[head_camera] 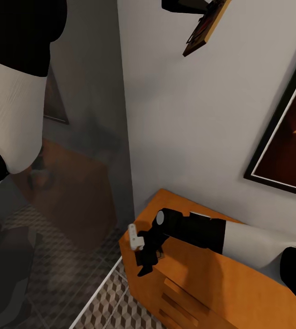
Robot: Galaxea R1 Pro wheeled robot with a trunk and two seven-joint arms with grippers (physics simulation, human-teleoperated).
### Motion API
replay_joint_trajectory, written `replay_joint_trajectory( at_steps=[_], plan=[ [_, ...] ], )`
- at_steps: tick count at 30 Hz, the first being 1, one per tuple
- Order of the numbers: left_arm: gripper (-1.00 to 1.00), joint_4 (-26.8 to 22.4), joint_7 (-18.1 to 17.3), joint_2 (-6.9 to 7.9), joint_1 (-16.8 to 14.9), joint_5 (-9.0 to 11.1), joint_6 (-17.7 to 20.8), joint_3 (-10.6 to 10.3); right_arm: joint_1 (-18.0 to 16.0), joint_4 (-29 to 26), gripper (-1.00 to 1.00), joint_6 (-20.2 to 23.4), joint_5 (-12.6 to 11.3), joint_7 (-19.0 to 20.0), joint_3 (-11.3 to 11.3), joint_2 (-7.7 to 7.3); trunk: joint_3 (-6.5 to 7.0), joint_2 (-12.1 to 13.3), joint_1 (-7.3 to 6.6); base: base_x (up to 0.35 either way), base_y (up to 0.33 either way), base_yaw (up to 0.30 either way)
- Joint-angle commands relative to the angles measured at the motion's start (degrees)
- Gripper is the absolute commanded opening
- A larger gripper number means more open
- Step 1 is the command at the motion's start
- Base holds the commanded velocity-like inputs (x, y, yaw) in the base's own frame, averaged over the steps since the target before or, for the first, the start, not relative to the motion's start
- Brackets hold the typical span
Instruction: Take the four mousetraps from the cabinet in the bathroom and place them on the bathroom floor. Make sure all four end up on the same floor surface, and ensure that at least two of them are either under or directly next to the same bathroom sink.
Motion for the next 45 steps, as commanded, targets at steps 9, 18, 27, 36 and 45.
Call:
replay_joint_trajectory(
  at_steps=[9, 18, 27, 36, 45],
  plan=[
    [-1.0, 0.06, 0.29, -0.08, -0.05, 0.43, 0.1, 0.02, -0.1, -0.06, 1.0, 0.97, -0.33, -0.19, 0.11, -0.32, -0.07, -0.05, 0.01, 0.0, 0.0, 0.0],
    [-1.0, 0.02, 0.28, -0.08, -0.07, 0.43, 0.1, 0.0, -0.12, -0.12, 1.0, 1.1, -0.25, -0.19, 0.18, -0.32, -0.07, -0.05, 0.01, 0.0, 0.0, 0.0],
    [-1.0, 0.02, 0.28, -0.08, -0.07, 0.43, 0.1, 0.03, -0.15, -0.04, 1.0, 1.17, 3.36, -0.08, 0.12, -0.32, -0.07, -0.05, 0.01, 0.0, 0.0, 0.0],
    [-1.0, 0.02, 0.28, -0.15, -0.07, 0.43, 0.1, 0.04, -0.16, 0.1, 1.0, 1.3, 5.58, -0.02, 0.1, -0.32, -0.07, -0.05, 0.01, 0.0, 0.0, 0.0],
    [-1.0, 0.02, 0.28, -0.17, -0.05, 0.46, 0.1, 0.08, -0.15, 0.24, 1.0, 1.34, 5.65, -0.02, 0.18, -0.32, -0.07, -0.05, 0.01, 0.0, 0.0, 0.0]
  ],
)
